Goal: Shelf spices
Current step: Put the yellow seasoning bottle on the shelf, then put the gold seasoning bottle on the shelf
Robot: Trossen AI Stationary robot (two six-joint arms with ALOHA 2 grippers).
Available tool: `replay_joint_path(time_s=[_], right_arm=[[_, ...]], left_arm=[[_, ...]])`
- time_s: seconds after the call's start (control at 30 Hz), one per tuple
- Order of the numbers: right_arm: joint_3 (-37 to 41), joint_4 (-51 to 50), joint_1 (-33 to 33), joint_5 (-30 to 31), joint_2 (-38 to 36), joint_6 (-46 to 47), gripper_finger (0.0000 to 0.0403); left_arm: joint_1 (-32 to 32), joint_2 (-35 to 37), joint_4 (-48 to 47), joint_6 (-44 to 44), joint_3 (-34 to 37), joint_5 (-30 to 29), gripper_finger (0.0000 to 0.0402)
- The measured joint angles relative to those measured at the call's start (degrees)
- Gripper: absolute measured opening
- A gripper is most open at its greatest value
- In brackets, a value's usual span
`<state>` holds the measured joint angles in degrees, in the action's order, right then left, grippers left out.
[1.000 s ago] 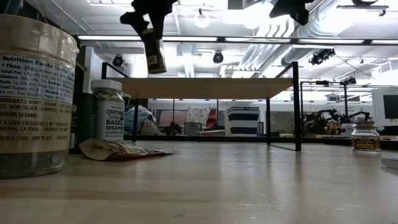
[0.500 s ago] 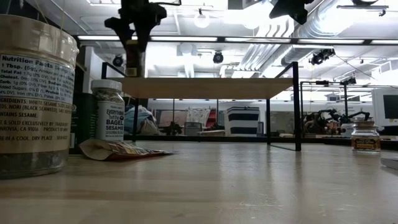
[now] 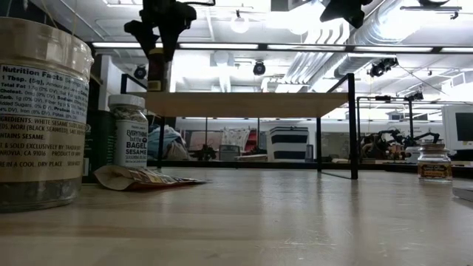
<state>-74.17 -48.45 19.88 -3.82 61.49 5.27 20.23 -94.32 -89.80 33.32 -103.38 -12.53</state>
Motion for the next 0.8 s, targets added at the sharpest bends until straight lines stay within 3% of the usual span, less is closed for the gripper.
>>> replay_joint_path(time_s=[0.57,0.7,0.8], right_arm=[[0.0,0.0,0.0,0.0,0.0,-1.3,0.0000],[0.0,0.1,0.0,-1.0,0.0,-1.3,0.0000],[0.0,0.1,0.0,-1.2,0.0,-1.3,0.0000]], left_arm=[[-0.1,0.6,-0.2,-6.1,-9.0,1.1,0.0267],[-2.5,0.8,-0.2,-10.6,-12.2,8.4,0.0267],[-9.2,0.9,-0.1,-12.1,-13.5,14.0,0.0267]])
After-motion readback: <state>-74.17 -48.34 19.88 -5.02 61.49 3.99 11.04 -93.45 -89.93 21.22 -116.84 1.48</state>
